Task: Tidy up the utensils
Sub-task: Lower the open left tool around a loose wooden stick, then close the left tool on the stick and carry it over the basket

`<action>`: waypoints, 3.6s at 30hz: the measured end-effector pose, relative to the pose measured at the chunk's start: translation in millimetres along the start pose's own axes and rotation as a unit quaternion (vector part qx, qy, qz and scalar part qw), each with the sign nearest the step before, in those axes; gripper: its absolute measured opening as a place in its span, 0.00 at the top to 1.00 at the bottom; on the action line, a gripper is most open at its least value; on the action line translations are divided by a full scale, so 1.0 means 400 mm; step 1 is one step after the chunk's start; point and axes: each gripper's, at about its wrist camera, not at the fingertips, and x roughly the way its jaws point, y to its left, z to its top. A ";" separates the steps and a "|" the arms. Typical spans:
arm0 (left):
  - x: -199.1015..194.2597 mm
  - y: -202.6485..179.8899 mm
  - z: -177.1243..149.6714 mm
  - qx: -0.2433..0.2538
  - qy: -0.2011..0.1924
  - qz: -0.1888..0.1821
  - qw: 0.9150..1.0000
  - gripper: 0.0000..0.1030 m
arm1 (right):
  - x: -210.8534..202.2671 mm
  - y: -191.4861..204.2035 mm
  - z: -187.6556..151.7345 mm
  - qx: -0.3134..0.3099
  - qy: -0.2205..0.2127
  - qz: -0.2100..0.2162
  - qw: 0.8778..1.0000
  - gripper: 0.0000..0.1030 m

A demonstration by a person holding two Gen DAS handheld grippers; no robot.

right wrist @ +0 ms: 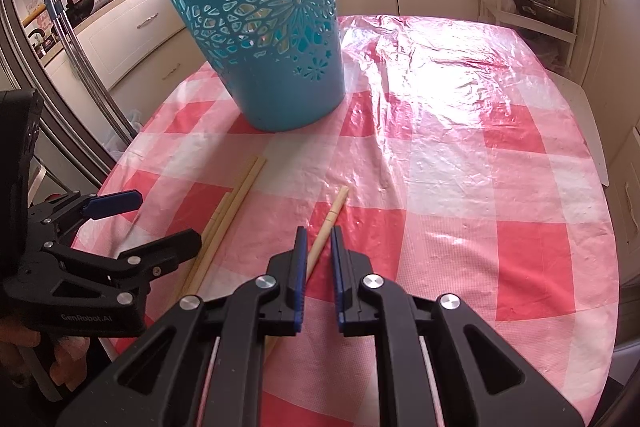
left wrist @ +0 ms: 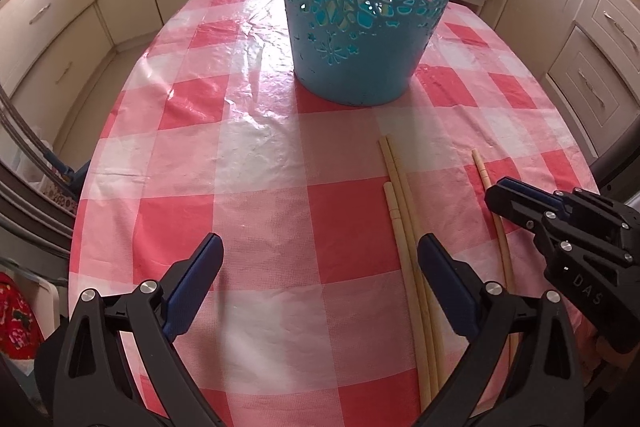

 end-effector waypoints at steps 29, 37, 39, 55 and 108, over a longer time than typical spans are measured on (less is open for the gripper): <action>0.015 -0.009 0.051 0.079 0.008 -0.035 0.996 0.92 | 0.001 -0.003 0.002 0.003 0.000 0.003 1.000 0.88; 0.022 0.047 0.065 0.043 0.018 -0.034 0.998 0.94 | 0.010 -0.005 0.013 0.003 0.002 0.005 1.000 0.88; 0.021 0.048 0.066 0.040 0.022 -0.028 0.999 0.93 | 0.014 0.004 0.017 -0.006 0.008 0.010 1.000 0.88; 0.027 0.055 0.065 0.045 0.013 0.013 0.999 0.57 | 0.038 0.015 0.047 -0.010 0.033 0.002 0.999 0.88; -0.462 0.074 0.474 -0.090 -0.351 -0.124 0.924 0.95 | 0.027 0.009 0.012 -0.030 0.003 0.007 1.000 0.85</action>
